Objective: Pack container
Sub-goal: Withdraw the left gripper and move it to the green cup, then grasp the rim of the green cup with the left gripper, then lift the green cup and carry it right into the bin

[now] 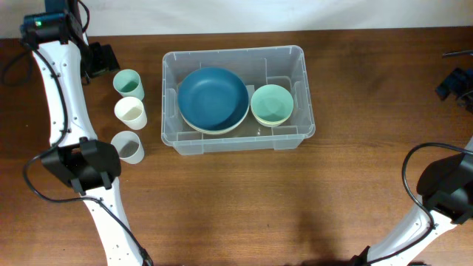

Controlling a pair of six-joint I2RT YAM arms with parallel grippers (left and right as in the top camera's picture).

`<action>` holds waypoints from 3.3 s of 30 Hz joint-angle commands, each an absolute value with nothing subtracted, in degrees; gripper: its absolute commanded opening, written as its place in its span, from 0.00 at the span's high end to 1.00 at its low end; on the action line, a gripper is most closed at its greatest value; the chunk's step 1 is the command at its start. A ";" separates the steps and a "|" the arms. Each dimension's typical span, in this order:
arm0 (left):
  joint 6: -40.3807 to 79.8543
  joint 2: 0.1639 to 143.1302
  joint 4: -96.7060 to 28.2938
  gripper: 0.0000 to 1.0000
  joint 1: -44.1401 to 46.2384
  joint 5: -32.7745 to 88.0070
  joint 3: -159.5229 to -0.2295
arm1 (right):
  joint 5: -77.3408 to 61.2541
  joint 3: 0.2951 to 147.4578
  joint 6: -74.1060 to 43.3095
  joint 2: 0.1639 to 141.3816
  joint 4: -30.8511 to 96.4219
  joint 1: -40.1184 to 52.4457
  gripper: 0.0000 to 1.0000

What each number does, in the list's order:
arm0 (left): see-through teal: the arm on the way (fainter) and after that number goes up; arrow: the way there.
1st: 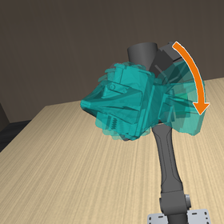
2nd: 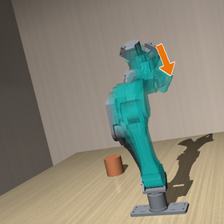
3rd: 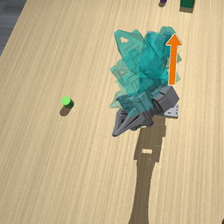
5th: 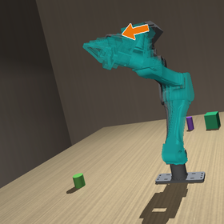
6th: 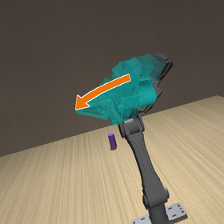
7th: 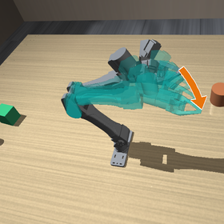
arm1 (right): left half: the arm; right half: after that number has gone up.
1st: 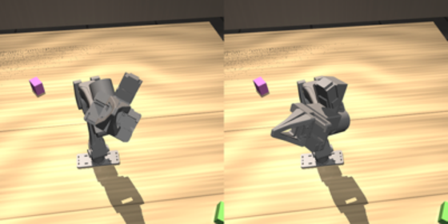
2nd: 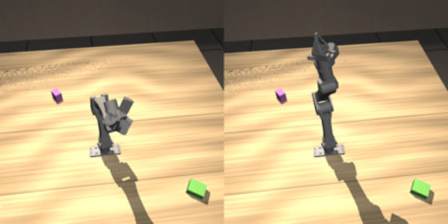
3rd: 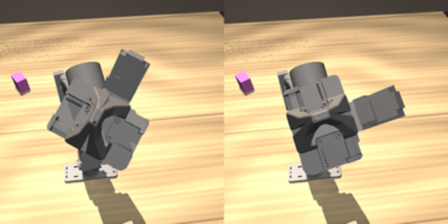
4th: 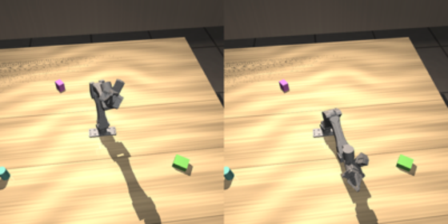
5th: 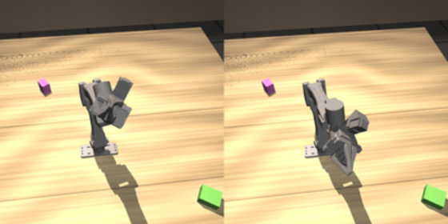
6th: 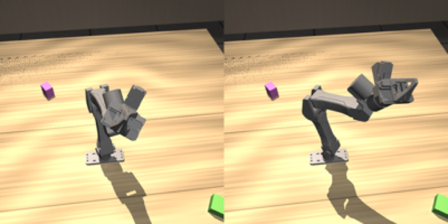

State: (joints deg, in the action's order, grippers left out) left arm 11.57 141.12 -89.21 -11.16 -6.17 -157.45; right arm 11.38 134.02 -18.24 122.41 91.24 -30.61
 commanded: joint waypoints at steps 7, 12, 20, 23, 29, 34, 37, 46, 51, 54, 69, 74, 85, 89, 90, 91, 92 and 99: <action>11.88 140.66 -79.96 0.01 -11.00 -4.62 -147.50 | 12.29 133.97 -18.92 122.17 91.20 -30.41 0.01; 11.90 140.68 -77.73 0.01 -11.05 -3.84 -143.13 | 12.29 133.97 -18.92 122.17 91.20 -30.41 0.02; 11.88 140.70 -73.80 0.01 -11.03 -3.81 -137.97 | 12.27 133.97 -18.92 122.17 91.20 -30.41 0.01; 11.88 140.70 -71.96 0.00 -11.05 -3.84 -136.27 | 12.27 133.97 -18.92 122.17 91.20 -30.41 0.01; 11.88 140.77 -69.49 0.01 -11.05 -3.84 -133.60 | 12.29 133.97 -18.92 122.17 91.20 -30.41 0.01; 11.88 140.77 -67.13 0.01 -11.42 -3.86 -131.46 | 12.29 133.97 -18.92 122.17 91.20 -30.41 0.01; 11.88 140.77 -66.94 0.01 -11.81 -3.84 -131.28 | 12.29 133.97 -18.92 122.17 91.20 -30.41 0.01; 11.88 140.77 -66.54 0.70 -13.08 -3.84 -131.28 | 12.29 133.97 -18.92 122.17 91.20 -30.41 0.01; 11.90 140.77 -65.39 0.98 -13.69 -3.84 -131.31 | 12.27 133.97 -18.92 122.17 91.20 -30.39 0.01; 12.16 140.75 -64.88 0.99 -14.57 -3.84 -131.83 | 12.29 133.97 -18.92 122.17 91.20 -30.41 0.01; 12.32 132.25 -67.46 0.99 -20.78 -0.80 -141.16 | 12.27 133.97 -18.92 122.17 91.20 -30.41 0.01; 12.34 128.07 -67.79 0.99 -20.62 -0.43 -141.38 | 12.29 133.97 -18.92 122.17 91.20 -30.41 0.01; 11.22 118.50 -67.61 0.99 -18.61 14.94 -142.43 | 12.27 133.97 -18.92 122.17 91.20 -30.41 0.01; 10.11 114.37 -70.43 0.99 -14.13 15.68 -142.43 | 12.29 133.97 -18.92 122.17 91.20 -30.41 0.01; 10.09 113.75 -71.18 0.99 -12.73 15.66 -142.43 | 12.29 133.97 -18.92 122.17 91.20 -30.41 0.01; 9.43 113.27 -71.96 0.99 -10.96 15.68 -142.43 | 12.29 133.97 -18.92 122.17 91.20 -30.41 0.01; 9.26 112.92 -72.84 0.99 -9.10 15.66 -142.43 | 12.29 133.97 -18.92 122.17 91.20 -30.41 0.01; 9.23 113.54 -78.74 0.99 4.12 15.25 -142.21 | 12.29 133.97 -18.92 122.17 91.20 -30.41 0.01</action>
State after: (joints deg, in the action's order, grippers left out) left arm 10.24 113.38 -77.54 0.67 14.48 -141.88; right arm 11.38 134.02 -18.26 122.41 91.24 -30.61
